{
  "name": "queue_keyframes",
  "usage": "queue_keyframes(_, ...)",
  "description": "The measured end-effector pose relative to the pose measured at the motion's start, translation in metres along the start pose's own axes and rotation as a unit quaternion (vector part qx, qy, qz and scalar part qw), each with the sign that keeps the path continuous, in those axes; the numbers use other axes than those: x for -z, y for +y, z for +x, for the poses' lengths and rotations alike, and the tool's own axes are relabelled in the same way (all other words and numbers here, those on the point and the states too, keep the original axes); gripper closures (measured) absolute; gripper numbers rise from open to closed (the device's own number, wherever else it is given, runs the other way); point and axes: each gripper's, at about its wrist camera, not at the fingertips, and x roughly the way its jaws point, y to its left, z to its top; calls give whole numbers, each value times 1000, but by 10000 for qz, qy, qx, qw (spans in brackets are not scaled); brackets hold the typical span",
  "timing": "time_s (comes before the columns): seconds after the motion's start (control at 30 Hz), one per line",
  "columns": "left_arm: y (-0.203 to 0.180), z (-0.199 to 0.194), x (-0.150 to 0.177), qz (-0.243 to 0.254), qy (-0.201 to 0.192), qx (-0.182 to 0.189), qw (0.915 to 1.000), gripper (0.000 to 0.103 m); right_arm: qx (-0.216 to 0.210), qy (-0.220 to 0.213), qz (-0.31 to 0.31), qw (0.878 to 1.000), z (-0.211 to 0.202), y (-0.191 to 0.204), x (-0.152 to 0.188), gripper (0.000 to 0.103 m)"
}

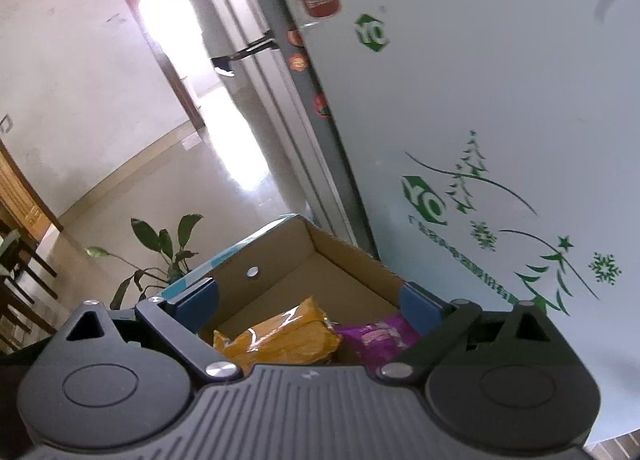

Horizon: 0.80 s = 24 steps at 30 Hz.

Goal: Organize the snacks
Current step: 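Carry the purple and yellow bags into the box with both tools and release, then move both tools back over the remaining snack bags on the table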

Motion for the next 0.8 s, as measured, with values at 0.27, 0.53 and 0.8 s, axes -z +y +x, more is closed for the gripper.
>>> queue_keyframes(0.27,67,-27,9,-102,71,-533,9985,6,-281,139,-911,9953,6,43,14,3)
queue_keyframes(0.53,131,-44,23,-522,270,-753,9954,6,-663,549,-1472,9853,18,84,36,2)
queue_keyframes(0.8,189,-38,45,-1147,499,-894,9881,6,-1373,1108,-2539,9510,31,125,77,3)
